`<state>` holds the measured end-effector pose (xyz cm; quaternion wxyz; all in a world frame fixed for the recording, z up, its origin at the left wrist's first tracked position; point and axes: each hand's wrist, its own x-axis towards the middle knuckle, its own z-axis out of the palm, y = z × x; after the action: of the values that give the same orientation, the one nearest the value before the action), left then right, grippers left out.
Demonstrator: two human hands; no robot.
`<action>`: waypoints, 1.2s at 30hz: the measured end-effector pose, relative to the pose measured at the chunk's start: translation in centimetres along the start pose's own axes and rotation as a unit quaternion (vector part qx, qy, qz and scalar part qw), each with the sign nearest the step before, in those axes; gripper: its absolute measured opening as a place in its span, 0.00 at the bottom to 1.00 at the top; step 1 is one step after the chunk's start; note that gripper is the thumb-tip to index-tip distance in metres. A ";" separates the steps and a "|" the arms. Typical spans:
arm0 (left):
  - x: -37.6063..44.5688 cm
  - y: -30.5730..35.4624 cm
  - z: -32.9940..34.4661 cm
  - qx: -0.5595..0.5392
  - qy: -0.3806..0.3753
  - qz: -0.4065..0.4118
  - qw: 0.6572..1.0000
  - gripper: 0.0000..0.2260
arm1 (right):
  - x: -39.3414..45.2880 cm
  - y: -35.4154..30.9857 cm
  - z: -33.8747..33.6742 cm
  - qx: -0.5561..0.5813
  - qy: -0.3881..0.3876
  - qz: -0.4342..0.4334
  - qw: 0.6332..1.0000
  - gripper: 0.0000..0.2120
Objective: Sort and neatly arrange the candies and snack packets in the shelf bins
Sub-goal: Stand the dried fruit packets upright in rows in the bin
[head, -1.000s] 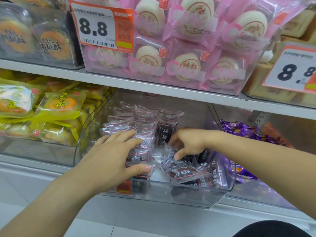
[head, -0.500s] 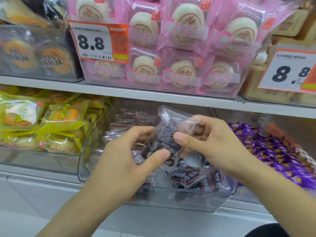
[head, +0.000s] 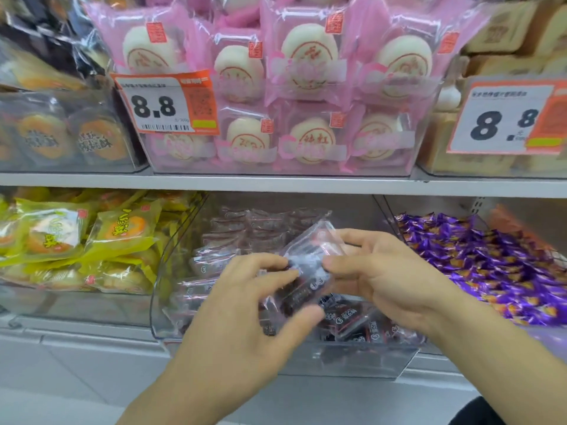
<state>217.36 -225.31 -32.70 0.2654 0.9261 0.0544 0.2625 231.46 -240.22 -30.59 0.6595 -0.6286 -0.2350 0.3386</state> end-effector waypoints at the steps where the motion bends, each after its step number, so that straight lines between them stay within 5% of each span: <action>1: -0.2 0.1 -0.5 -0.019 0.040 -0.008 0.999 0.22 | -0.1 -0.1 -0.6 -0.018 -0.026 0.002 1.000 0.15; 4: -0.2 0.0 -2.2 -0.104 0.124 -0.077 0.984 0.20 | 0.0 -1.2 -1.8 -0.036 -0.108 -0.008 0.993 0.23; 6: 0.0 0.1 -2.8 -0.244 0.072 -0.154 0.955 0.21 | 0.5 -1.8 -1.9 -0.074 -0.178 -0.037 0.980 0.24; 9: 0.0 0.2 -2.4 -0.347 -0.104 -0.206 0.909 0.17 | 1.5 -1.9 -0.7 -0.086 -0.218 -0.037 0.971 0.23; 13: -0.1 -1.2 -1.6 -0.359 -0.080 -0.258 0.893 0.10 | 4.3 -1.9 -1.2 -0.155 -0.159 -0.012 0.975 0.17; 15: -0.3 -2.1 -1.6 -0.334 -0.053 -0.282 0.898 0.08 | 6.7 -1.5 -2.5 -0.349 -0.091 -0.018 0.932 0.10; 17: -0.3 -2.6 -1.7 -0.317 -0.044 -0.300 0.899 0.09 | 8.9 -0.5 -2.8 -0.569 -0.099 0.015 0.816 0.07; 20: -0.1 -3.1 -1.6 -0.307 -0.045 -0.308 0.899 0.10 | 11.4 1.6 -1.9 -0.681 -0.147 0.066 0.714 0.12; 23: -0.1 -3.0 -1.4 -0.304 -0.050 -0.306 0.901 0.10 | 12.6 3.2 -1.6 -0.695 -0.208 0.081 0.684 0.25; 27: -0.1 -3.0 -1.5 -0.308 -0.050 -0.297 0.902 0.09 | 12.7 3.8 -1.5 -0.696 -0.230 0.059 0.677 0.25; 31: -0.3 -3.1 -1.7 -0.298 -0.052 -0.288 0.909 0.17 | 11.8 1.9 -2.3 -0.708 -0.137 -0.019 0.692 0.17; 34: -0.4 -3.2 -1.6 -0.295 -0.040 -0.285 0.911 0.17 | 9.4 0.3 -2.6 -0.760 -0.078 -0.069 0.642 0.18; 36: -0.4 -3.1 -1.4 -0.305 -0.020 -0.281 0.910 0.17 | 7.2 -0.3 -2.7 -0.759 -0.045 -0.113 0.640 0.19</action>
<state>216.40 -222.14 -33.47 0.5989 0.7514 0.2243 0.1625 238.22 -236.66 -31.35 -0.0275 -0.8609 -0.5079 -0.0078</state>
